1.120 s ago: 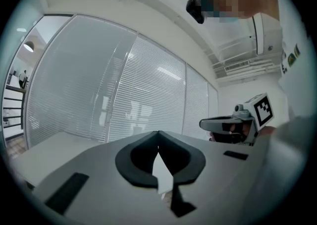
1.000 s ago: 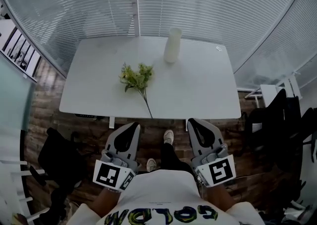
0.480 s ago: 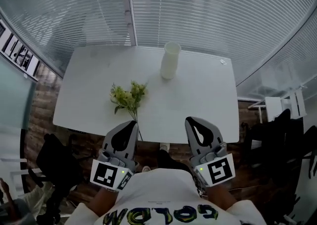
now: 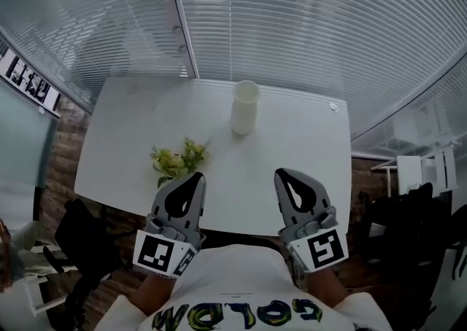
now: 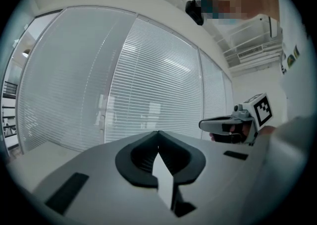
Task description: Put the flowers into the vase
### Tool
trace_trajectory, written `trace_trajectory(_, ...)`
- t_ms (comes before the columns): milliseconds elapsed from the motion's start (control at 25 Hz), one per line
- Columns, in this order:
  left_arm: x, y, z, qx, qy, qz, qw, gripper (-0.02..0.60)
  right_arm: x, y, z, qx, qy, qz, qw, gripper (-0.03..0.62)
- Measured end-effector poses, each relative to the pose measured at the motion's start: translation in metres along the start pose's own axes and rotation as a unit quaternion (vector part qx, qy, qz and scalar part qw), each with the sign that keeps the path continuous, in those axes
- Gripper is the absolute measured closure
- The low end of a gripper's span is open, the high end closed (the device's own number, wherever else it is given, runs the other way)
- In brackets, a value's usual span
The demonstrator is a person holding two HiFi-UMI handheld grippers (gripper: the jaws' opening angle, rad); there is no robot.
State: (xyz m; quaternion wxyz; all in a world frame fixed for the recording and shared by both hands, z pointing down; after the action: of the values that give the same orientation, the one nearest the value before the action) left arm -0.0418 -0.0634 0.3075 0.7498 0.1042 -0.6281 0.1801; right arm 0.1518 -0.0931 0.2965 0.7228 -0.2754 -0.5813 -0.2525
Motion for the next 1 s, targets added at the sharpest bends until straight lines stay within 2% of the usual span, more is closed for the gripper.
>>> trace_trajectory(360,-0.002,-0.016,0.028,-0.015,0.002,0.010,0.9998,0.568,0.001,-0.033,-0.006,-0.016,-0.012,0.003,1.000,0.585)
trace_trajectory(520,-0.002,-0.009,0.053,-0.020,0.010,0.015,0.9996,0.568,0.001,-0.056,0.007,-0.022,-0.014,0.006,1.000,0.585)
trace_trajectory(800,-0.009,0.005,0.090,-0.007,0.014,0.017,0.9997,0.568,-0.011,-0.089,0.037,-0.022,-0.016,0.008,1.000,0.585)
trace_trajectory(1000,-0.001,0.011,0.113,-0.012,0.024,0.027,0.9993,0.568,-0.011,-0.109,0.050,-0.031,-0.019,0.006,0.999,0.585)
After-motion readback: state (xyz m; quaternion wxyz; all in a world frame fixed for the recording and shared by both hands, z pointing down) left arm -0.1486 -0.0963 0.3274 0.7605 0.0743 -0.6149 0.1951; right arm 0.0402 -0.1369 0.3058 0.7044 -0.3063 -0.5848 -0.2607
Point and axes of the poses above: the fingertips, and each gripper's own axes: y backward along the fingers, z to its left, x out of its underside, the point moved 5 cm from there along y, backward along the fingers, and after that the axes turned 5 degrees about y, right-handed, at the moved point
